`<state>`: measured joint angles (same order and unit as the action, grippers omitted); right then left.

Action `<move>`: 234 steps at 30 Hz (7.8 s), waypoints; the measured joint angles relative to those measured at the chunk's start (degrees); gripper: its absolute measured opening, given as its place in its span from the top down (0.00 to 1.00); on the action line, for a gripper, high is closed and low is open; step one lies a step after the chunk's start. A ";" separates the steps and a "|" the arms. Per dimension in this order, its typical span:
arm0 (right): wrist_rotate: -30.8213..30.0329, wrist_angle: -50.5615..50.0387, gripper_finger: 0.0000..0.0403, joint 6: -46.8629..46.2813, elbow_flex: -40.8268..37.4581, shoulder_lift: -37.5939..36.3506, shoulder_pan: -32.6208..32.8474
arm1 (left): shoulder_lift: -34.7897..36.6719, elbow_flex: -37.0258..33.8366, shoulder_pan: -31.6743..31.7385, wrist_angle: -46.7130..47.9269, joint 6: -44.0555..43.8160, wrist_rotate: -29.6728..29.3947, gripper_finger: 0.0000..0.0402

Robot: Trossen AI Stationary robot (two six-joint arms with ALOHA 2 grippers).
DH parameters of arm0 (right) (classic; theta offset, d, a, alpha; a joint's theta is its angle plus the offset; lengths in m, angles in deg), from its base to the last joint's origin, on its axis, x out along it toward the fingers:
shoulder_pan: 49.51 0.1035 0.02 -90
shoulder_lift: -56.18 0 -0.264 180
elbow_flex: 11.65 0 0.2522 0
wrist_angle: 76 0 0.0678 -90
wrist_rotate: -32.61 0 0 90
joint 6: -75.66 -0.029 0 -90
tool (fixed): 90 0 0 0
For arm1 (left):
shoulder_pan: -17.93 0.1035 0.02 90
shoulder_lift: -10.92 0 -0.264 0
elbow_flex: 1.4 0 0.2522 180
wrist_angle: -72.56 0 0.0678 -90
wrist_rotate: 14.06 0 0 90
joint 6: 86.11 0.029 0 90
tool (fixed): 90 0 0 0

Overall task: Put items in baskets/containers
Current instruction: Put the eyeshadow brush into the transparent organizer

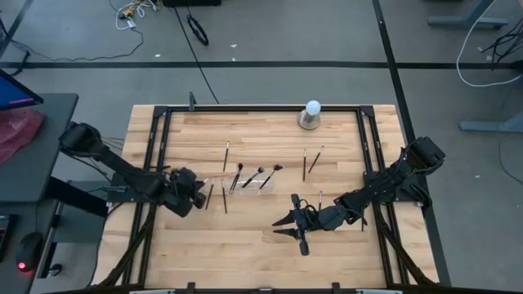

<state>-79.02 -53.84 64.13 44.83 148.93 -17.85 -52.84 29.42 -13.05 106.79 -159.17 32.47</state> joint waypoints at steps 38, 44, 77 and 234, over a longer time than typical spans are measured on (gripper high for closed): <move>2.64 30.58 0.54 3.24 6.80 21.78 -9.64 | -25.40 11.36 -4.03 -77.56 55.69 6.37 0.97; 3.31 30.21 0.57 7.74 8.11 22.05 -7.91 | -26.74 14.28 -2.83 -77.17 57.63 10.33 0.96; -0.14 24.75 0.96 9.19 8.08 17.92 -5.70 | -26.66 14.28 -2.52 -75.29 56.16 12.07 0.85; -12.36 -60.88 0.48 -75.31 -12.07 -7.17 7.37 | -27.37 14.27 -1.34 -68.14 51.68 9.03 0.51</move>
<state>-91.38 -114.72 -11.19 32.76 141.76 -10.48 -80.22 43.70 -14.39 38.64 -107.50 41.50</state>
